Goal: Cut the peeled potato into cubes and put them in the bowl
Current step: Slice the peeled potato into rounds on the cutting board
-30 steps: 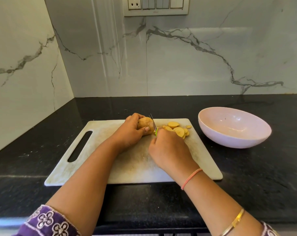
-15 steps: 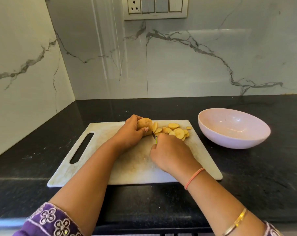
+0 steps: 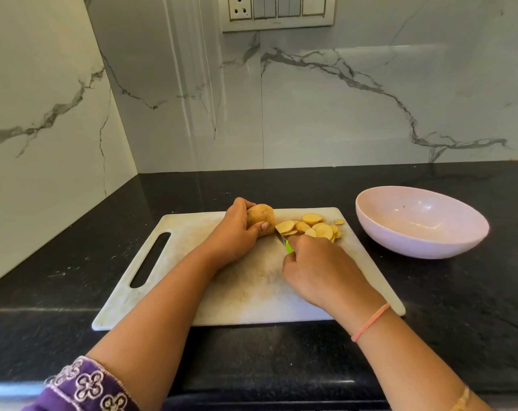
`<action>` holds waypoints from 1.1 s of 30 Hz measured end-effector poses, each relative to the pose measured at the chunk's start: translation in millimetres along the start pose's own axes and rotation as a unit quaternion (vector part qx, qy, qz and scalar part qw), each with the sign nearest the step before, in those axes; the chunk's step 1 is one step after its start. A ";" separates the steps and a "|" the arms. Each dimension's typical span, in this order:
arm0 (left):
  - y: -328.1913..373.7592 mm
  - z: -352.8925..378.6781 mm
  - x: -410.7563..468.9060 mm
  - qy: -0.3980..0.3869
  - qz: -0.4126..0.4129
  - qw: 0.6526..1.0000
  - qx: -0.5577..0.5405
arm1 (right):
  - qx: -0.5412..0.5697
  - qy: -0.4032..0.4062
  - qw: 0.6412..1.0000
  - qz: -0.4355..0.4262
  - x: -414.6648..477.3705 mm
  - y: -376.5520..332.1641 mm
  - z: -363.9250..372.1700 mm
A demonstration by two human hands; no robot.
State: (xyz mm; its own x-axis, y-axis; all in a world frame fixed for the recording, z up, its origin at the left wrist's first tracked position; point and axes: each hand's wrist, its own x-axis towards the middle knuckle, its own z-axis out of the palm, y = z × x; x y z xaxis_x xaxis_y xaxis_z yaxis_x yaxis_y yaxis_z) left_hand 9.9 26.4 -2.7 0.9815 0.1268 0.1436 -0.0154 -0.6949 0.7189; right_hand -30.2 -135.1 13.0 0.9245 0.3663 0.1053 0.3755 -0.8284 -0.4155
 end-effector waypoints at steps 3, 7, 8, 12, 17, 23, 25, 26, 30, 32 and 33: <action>-3.3 -2.7 -0.7 0.011 0.000 1.000 -0.003 | 0.013 -0.016 1.000 0.010 -3.0 5.4 -5.7; -10.0 -8.3 -1.4 0.025 0.006 1.000 -0.006 | 0.074 -0.012 0.997 0.019 -3.6 9.9 -12.8; -10.8 -8.8 -1.9 0.030 0.008 0.999 -0.004 | 0.092 0.000 0.996 0.018 -2.6 9.8 -13.9; -12.4 -7.0 -3.9 0.057 0.016 0.997 -0.041 | 0.128 0.073 0.989 0.005 4.2 5.7 -11.3; -13.1 -8.2 -5.1 0.073 0.027 0.995 -0.061 | 0.128 0.081 0.988 0.002 15.8 -3.4 -3.6; -12.3 -9.9 -4.0 0.070 0.039 0.995 -0.061 | 0.079 0.064 0.995 0.023 23.2 -15.0 -6.3; -11.9 -10.5 -4.3 0.069 0.043 0.995 -0.054 | 0.084 0.053 0.995 0.022 27.4 -17.9 -7.5; -11.9 -10.2 -4.2 0.074 0.044 0.995 -0.051 | 0.085 0.048 0.995 0.019 28.9 -19.0 -8.0; -10.9 -6.5 -2.3 0.094 0.033 0.994 -0.040 | 0.060 0.050 0.997 0.007 26.0 -19.7 -7.5; -10.9 -6.8 -1.6 0.100 0.023 0.994 -0.044 | 0.037 0.054 0.998 0.000 20.2 -19.3 -3.8; -11.0 -7.6 -1.2 0.101 0.018 0.994 -0.045 | 0.031 0.052 0.998 -0.004 16.8 -18.8 -0.7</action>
State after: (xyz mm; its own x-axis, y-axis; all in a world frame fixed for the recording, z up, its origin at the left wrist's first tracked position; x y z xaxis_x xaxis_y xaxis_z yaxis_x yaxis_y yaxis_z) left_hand 7.5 39.3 -5.6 0.9219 0.2490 0.2967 -0.0749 -0.6370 0.7672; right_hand -21.6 -113.7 23.2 0.9241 0.3251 0.2007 0.3820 -0.7967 -0.4684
